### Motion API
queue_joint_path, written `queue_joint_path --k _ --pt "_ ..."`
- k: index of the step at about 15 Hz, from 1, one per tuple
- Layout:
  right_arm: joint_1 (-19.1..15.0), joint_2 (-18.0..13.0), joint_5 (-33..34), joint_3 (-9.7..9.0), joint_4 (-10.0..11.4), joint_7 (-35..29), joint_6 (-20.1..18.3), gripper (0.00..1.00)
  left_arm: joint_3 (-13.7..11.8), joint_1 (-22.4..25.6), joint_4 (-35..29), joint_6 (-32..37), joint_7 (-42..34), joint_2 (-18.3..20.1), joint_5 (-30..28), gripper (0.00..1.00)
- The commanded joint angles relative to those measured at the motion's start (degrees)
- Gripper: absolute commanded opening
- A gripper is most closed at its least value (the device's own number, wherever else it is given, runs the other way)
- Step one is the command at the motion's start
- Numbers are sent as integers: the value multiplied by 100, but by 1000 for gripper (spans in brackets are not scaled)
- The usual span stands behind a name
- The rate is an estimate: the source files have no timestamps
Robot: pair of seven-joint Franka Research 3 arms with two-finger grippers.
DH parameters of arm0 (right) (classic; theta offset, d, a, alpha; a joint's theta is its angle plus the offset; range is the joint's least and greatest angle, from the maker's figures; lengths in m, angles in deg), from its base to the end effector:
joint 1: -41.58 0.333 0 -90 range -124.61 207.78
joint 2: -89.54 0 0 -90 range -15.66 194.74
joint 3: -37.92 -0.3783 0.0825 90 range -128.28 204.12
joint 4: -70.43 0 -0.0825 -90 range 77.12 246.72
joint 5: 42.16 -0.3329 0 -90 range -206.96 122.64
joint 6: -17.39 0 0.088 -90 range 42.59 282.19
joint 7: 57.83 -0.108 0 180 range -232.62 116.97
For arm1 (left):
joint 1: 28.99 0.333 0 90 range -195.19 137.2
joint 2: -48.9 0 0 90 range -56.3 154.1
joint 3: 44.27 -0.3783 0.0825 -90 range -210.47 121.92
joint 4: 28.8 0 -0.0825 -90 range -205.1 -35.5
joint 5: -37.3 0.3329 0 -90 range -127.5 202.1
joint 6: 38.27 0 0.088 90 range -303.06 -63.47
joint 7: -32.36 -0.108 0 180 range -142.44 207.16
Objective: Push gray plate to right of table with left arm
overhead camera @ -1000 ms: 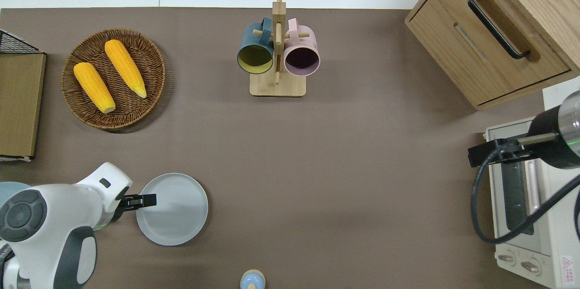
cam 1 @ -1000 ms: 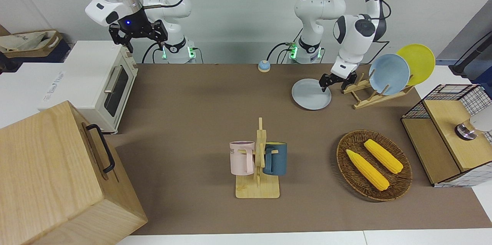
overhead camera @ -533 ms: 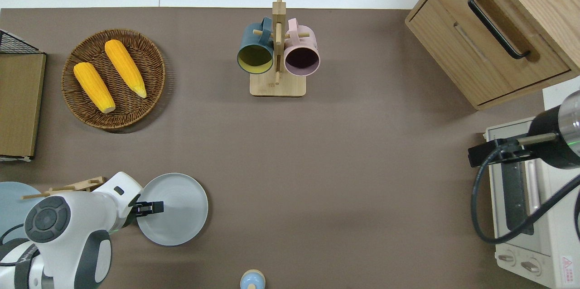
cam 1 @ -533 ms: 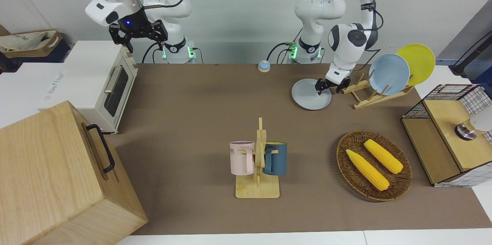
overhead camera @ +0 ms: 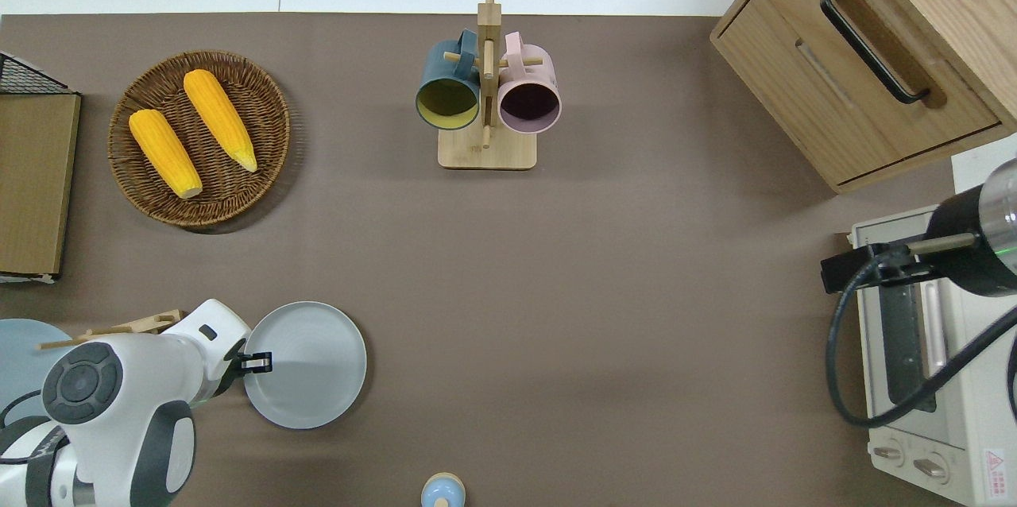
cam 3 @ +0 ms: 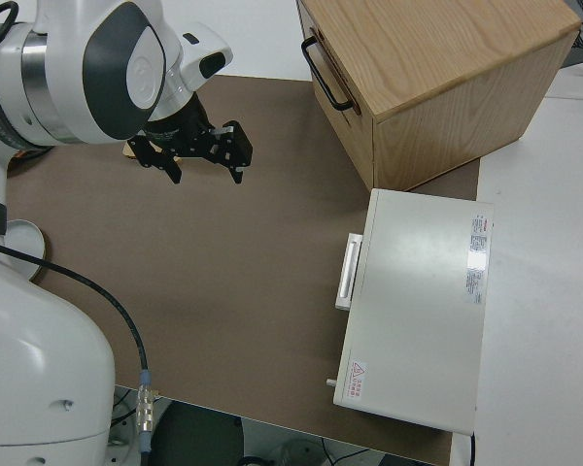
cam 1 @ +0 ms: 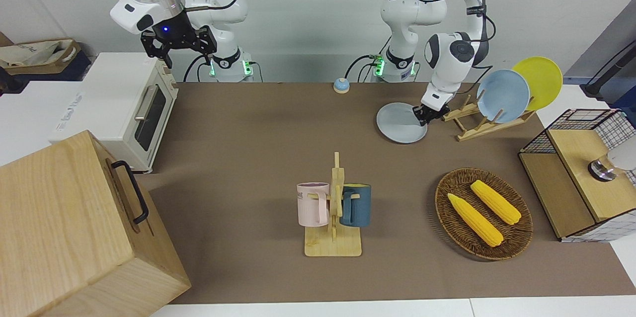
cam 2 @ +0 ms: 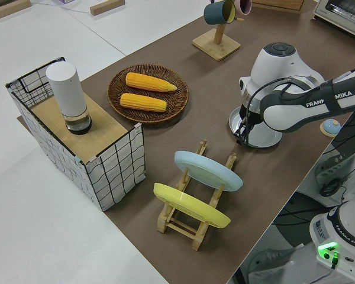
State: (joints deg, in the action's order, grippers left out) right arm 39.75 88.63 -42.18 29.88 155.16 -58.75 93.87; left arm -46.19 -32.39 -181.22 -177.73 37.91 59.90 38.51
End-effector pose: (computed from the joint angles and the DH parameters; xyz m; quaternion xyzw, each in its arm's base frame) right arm 0.4692 0.0519 0.7120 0.9969 0.0460 -0.0639 0.0049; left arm 0.3650 -0.0092 0.4003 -0.9995 -0.0270 0.0169 0.0046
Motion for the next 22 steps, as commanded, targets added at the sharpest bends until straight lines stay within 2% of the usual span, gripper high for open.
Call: queue_joint_path --k 1,9,12,16,19,22 --pt "-107 -14 -25 -93 -53 -66 -90 983 -28 59 -51 -63 -45 -46 116 0" --pt "-107 -14 -25 -93 -53 -66 -90 983 -28 15 -34 -72 34 -54 142 0" --pt "-107 -14 -25 -93 -53 -66 -90 983 51 -3 185 -63 174 -387 142 0" --pt "-107 -14 -25 -93 -53 -66 -90 983 288 -274 756 24 1034 -765 90 0" --pt "-116 -14 -25 -93 -53 -66 -90 983 384 -556 1134 419 1614 -942 81 0" --pt "-107 -14 -25 -93 -53 -66 -90 983 525 -995 1399 534 2475 -1178 72 0"
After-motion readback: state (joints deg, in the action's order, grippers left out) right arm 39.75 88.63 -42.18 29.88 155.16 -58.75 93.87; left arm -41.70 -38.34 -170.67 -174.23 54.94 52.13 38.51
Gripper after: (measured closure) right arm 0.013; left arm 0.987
